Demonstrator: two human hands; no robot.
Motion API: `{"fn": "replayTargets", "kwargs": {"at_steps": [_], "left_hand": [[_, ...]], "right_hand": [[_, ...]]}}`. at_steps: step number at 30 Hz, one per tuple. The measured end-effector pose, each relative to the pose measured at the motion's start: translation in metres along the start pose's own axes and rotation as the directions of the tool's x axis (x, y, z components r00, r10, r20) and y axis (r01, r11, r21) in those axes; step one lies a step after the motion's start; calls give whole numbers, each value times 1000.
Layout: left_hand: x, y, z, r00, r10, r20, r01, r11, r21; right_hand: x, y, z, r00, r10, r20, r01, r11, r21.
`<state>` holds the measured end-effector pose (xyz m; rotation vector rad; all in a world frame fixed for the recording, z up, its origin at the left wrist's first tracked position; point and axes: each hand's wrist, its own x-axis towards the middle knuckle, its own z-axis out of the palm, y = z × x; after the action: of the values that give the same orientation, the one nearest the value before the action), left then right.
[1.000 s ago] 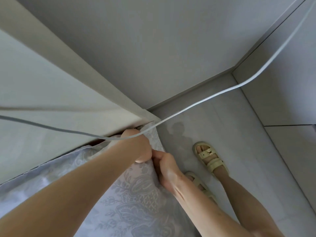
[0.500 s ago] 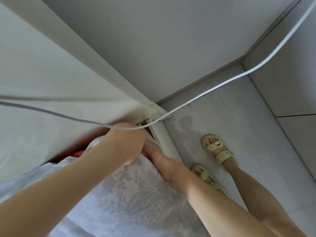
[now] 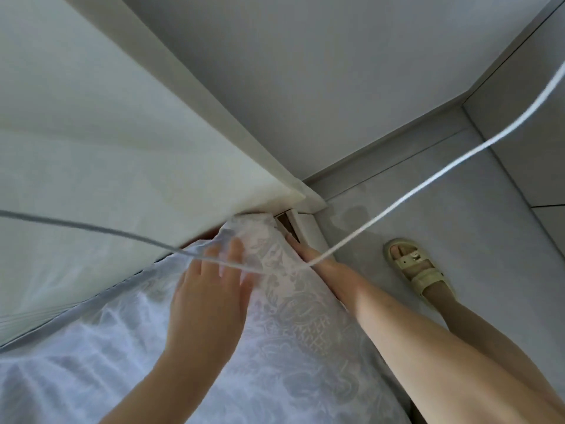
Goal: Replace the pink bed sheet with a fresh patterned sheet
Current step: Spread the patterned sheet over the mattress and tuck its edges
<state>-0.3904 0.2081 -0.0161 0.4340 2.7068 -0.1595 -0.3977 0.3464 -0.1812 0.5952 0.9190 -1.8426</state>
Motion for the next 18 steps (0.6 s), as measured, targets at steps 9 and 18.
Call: {"fn": "replayTargets", "kwargs": {"at_steps": [9,18], "left_hand": [[55,17,46,947,-291,133,318,899,-301],[65,22,69,935,-352,31,342,880,-329]], "right_hand": [[-14,24,-24,999,42,7,-43,996,84],[-24,29,-3,945,-199,-259,210,978,18]]}}
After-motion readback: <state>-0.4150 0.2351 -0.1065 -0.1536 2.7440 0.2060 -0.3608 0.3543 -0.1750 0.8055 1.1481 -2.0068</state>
